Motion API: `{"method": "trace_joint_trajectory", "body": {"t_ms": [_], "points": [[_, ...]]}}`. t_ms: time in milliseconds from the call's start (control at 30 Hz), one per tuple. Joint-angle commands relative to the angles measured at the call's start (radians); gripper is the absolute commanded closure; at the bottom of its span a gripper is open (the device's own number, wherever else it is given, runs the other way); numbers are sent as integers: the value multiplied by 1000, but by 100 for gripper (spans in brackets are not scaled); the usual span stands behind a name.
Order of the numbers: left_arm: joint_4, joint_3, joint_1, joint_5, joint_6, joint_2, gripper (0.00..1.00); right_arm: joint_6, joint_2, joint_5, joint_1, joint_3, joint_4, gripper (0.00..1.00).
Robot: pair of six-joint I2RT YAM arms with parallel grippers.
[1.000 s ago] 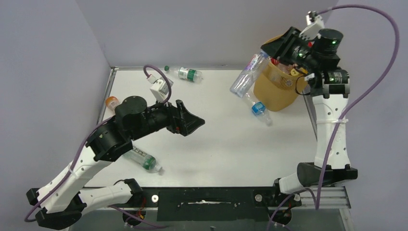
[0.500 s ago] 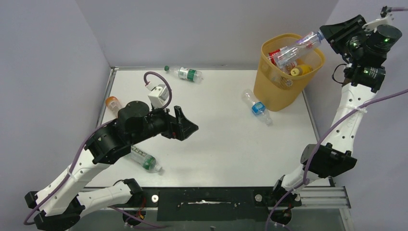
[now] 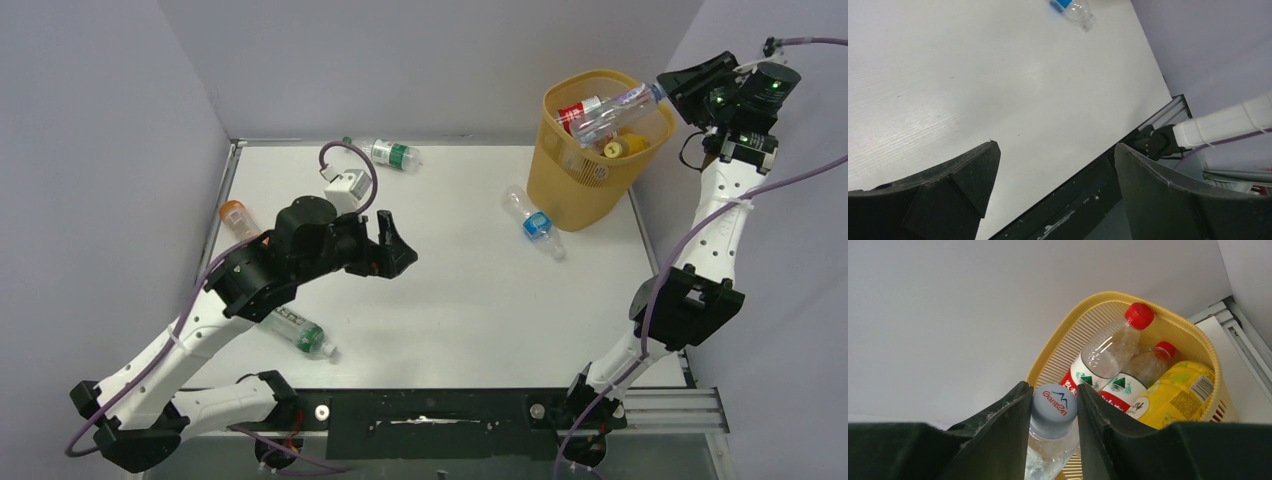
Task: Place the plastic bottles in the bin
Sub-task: Place the plastic bottle in the trash bin.
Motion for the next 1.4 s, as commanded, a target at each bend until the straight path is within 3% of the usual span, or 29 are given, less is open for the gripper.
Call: {"method": "trace_joint_trajectory", "body": {"t_ms": [0, 167, 467, 733, 1100, 1167, 1267, 1367], "points": [[33, 48, 67, -2, 16, 67, 14, -42, -5, 45, 2, -3, 66, 89], [93, 93, 171, 62, 18, 178, 14, -57, 29, 74, 8, 14, 60, 89], [187, 203, 261, 108, 33, 374, 14, -67, 132, 112, 35, 103, 63, 88], [242, 238, 303, 144, 23, 491, 14, -22, 108, 115, 54, 3, 314, 89], [282, 248, 339, 157, 27, 573, 14, -3, 164, 145, 79, 76, 378, 88], [292, 261, 351, 159, 25, 592, 14, -16, 144, 138, 83, 40, 376, 76], [307, 314, 368, 156, 23, 640, 14, -40, 94, 112, 92, -4, 358, 39], [327, 392, 386, 131, 19, 712, 14, -124, 12, 111, 142, -21, 272, 15]]}}
